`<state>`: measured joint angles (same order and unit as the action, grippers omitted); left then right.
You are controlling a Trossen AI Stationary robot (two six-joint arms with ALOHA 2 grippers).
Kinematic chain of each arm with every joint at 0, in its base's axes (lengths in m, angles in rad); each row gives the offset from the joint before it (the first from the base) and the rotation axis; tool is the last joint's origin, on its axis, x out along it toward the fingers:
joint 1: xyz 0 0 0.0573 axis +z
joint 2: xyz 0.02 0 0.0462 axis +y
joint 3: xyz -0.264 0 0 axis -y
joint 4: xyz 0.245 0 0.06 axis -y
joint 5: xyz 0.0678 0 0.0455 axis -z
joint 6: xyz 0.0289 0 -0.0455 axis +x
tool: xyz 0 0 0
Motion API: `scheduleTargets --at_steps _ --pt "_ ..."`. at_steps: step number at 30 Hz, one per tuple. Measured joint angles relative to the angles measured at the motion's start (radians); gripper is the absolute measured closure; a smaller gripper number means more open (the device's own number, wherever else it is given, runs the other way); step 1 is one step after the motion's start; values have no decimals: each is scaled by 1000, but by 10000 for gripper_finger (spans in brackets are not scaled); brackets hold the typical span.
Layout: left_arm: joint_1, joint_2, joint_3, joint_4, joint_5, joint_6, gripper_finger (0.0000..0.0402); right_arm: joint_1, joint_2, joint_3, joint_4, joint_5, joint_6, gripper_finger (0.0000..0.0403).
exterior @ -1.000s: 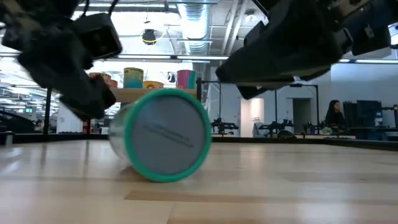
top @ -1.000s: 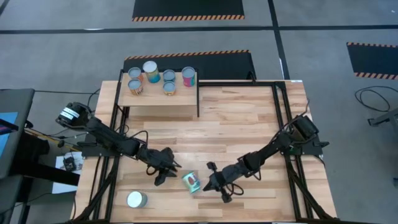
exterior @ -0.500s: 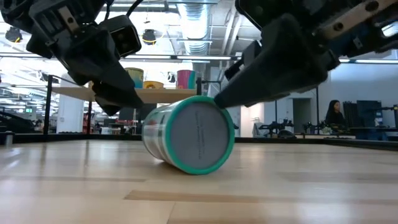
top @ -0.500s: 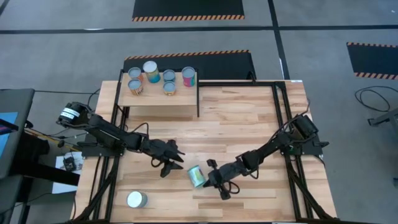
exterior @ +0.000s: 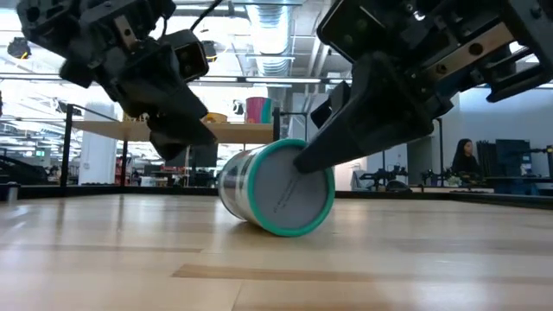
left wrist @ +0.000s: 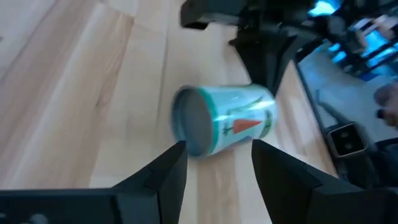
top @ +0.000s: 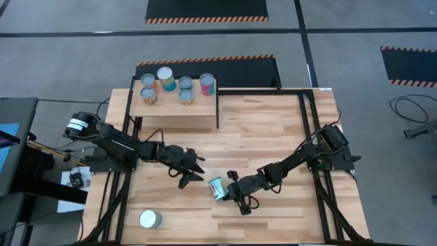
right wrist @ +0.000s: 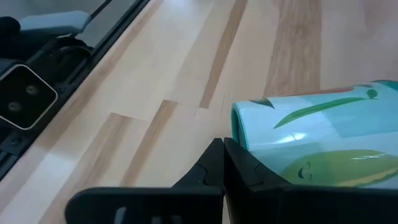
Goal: Pick and place cans onto a shelf
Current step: Put the canned mixed vegetables on the shelf
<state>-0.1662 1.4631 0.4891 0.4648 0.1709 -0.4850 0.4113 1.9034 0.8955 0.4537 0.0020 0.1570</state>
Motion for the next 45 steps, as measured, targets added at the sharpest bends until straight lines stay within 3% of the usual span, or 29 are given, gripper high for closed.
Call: scheduleTargets --at_steps 7,15,21,30,38,45 --pt "43 192 112 -2 84 38 234 -8 0 0 -19 0 -8 385" --pt "64 360 261 -23 282 103 234 -8 0 0 -29 -6 -9 388" --pt "64 361 274 -51 288 157 254 -8 -1 0 -31 -2 -20 384" --pt "63 361 274 -54 278 263 386 -8 -1 -1 -31 3 -34 387" --pt "63 357 274 -60 256 275 398 -5 -2 -1 -28 11 -34 382" --pt "63 205 321 -349 142 339 399 35 -86 0 -108 12 -38 361"
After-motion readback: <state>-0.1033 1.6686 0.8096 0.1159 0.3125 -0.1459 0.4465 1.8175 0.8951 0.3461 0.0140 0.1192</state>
